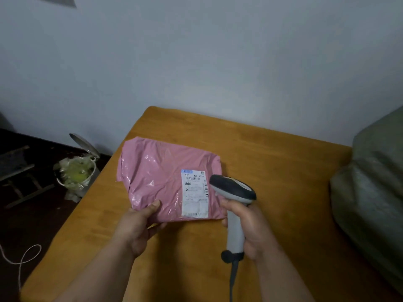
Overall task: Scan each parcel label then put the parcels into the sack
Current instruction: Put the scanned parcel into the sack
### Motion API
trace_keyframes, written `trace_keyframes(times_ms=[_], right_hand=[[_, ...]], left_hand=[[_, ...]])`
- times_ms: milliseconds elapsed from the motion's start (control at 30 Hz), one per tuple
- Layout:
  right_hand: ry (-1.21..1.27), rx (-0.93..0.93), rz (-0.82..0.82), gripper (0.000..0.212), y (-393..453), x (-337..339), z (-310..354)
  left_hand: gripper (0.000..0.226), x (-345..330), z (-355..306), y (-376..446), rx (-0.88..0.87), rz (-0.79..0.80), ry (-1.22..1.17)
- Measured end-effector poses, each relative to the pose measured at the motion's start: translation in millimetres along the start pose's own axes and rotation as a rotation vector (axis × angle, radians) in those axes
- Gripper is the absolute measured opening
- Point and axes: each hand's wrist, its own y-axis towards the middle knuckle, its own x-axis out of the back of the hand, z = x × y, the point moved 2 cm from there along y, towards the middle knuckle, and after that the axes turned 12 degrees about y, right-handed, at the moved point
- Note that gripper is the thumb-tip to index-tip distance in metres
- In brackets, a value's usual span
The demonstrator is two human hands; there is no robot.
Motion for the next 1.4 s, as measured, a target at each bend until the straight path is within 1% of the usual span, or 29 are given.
trace_keyframes(times_ms=[100, 167, 200, 267, 333, 567, 767, 900, 1067, 1233, 1400], right_hand=[[-0.006, 0.027, 0.053, 0.015, -13.7, 0.0, 11.9], [-0.008, 0.04, 0.087, 0.006, -22.0, 1.2, 18.8], [-0.014, 0.051, 0.103, 0.007, -25.6, 2.4, 22.0], [-0.03, 0.072, 0.123, 0.014, -32.1, 4.5, 28.2], [-0.036, 0.085, 0.132, 0.016, -38.2, 6.4, 33.5], [-0.033, 0.118, 0.136, 0.018, -53.2, 10.8, 45.1], [-0.037, 0.108, 0.141, 0.012, -58.1, 17.4, 45.2], [-0.046, 0.116, 0.142, 0.002, -61.1, 21.7, 45.1], [-0.053, 0.111, 0.134, 0.005, -63.6, 26.8, 45.2], [-0.048, 0.115, 0.14, 0.003, -66.4, 32.6, 44.8], [-0.048, 0.116, 0.148, 0.003, -70.4, 37.3, 45.9]], left_hand=[[0.027, -5.3, -8.3, -10.0, -0.054, 0.008, -0.015], [0.028, -8.6, -13.0, -16.1, -0.085, 0.014, -0.026], [0.028, -10.0, -15.2, -19.1, -0.1, 0.016, -0.031], [0.028, -12.4, -18.4, -24.9, -0.125, 0.023, -0.041], [0.03, -14.5, -20.0, -30.2, -0.143, 0.025, -0.055], [0.037, -20.7, -20.8, -45.3, -0.181, 0.033, -0.071], [0.04, -24.9, -20.9, -55.5, -0.193, 0.028, -0.085], [0.04, -26.9, -19.5, -62.6, -0.194, 0.023, -0.093], [0.035, -28.4, -16.0, -69.4, -0.187, 0.005, -0.091], [0.041, -31.0, -13.5, -75.3, -0.2, 0.006, -0.092], [0.041, -33.7, -10.1, -82.4, -0.212, 0.007, -0.093]])
